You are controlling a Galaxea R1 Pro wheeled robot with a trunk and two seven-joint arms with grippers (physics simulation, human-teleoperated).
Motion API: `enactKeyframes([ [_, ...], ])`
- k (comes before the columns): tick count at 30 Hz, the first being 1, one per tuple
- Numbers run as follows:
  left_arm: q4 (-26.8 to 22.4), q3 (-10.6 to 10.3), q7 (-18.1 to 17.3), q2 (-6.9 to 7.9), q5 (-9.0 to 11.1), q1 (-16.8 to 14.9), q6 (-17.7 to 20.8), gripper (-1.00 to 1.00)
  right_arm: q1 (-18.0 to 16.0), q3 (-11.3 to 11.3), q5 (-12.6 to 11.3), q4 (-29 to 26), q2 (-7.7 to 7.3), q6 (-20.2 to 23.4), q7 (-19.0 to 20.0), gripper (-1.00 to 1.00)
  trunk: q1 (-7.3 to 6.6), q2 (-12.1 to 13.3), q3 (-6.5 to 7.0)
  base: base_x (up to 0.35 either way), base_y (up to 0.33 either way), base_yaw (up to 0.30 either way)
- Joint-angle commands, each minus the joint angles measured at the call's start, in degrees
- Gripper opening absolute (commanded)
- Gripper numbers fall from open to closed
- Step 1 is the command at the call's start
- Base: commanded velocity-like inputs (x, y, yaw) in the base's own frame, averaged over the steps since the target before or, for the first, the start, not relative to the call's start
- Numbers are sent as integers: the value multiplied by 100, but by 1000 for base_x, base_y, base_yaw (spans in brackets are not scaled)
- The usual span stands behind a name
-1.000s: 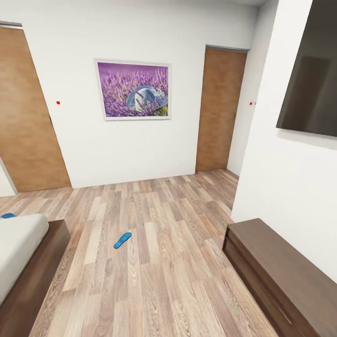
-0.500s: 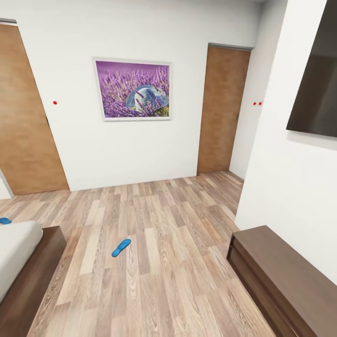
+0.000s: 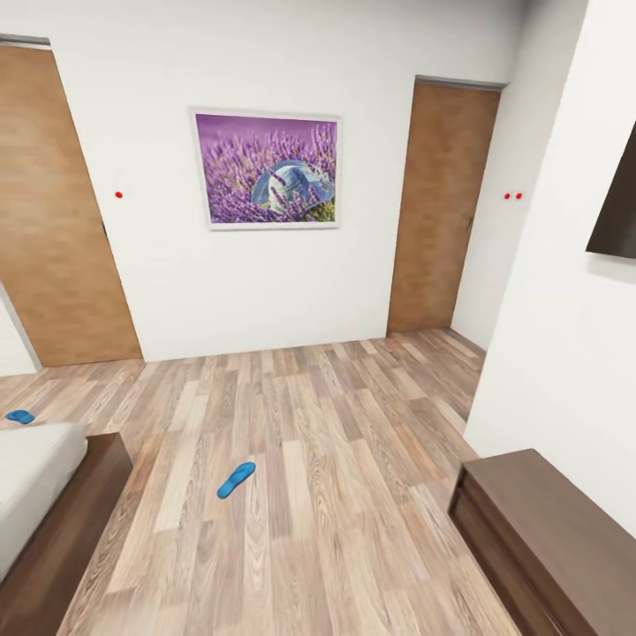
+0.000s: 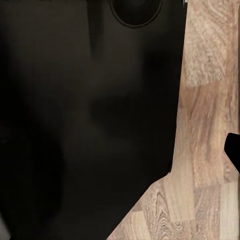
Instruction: In the bedroom, move the book from the bed onto either nightstand, and place the two sandals side by side next to the bed.
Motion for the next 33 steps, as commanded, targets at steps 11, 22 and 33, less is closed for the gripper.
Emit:
enactKeyframes([
  [11, 3, -2, -6, 1, -1, -3, -11, 100, -2, -6, -7, 6, 0, -22, 5, 100, 3, -2, 2, 253, 0, 39],
  [22, 3, -5, -6, -2, -1, -3, -11, 100, -2, -1, -3, 6, 0, -26, 3, 100, 3, -2, 2, 250, -10, 4],
  [33, 3, -3, -6, -3, -7, -3, -89, 100, -2, 0, 8, 6, 0, -28, 3, 100, 3, -2, 2, 244, -15, 0],
])
